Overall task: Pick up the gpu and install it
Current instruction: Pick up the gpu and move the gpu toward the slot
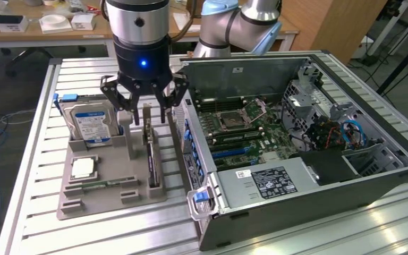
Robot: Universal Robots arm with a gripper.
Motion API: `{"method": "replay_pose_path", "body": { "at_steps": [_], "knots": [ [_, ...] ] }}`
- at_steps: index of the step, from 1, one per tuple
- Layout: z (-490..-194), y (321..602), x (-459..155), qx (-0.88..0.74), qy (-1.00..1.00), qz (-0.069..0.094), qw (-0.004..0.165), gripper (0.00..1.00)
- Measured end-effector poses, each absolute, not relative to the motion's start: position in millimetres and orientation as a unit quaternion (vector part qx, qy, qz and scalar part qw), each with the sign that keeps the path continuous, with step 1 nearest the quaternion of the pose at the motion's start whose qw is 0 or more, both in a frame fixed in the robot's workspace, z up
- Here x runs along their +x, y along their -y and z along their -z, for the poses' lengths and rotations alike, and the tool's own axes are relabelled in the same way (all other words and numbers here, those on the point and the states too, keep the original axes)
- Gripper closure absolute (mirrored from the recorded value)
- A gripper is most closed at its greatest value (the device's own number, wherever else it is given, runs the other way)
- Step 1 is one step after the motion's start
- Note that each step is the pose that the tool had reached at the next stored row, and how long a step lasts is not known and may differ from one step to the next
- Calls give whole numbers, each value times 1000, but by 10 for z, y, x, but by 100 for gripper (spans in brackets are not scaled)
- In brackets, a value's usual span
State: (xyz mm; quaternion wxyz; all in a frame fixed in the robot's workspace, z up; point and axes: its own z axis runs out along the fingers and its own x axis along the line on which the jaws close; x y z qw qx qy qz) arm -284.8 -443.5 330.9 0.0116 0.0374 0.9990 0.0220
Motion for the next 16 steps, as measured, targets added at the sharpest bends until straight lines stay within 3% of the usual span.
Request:
{"method": "replay_pose_path", "body": {
  "at_steps": [16],
  "knots": [
    [-3206, 4485, -2848, 37, -999, -22, 12, 47]
  ]
}}
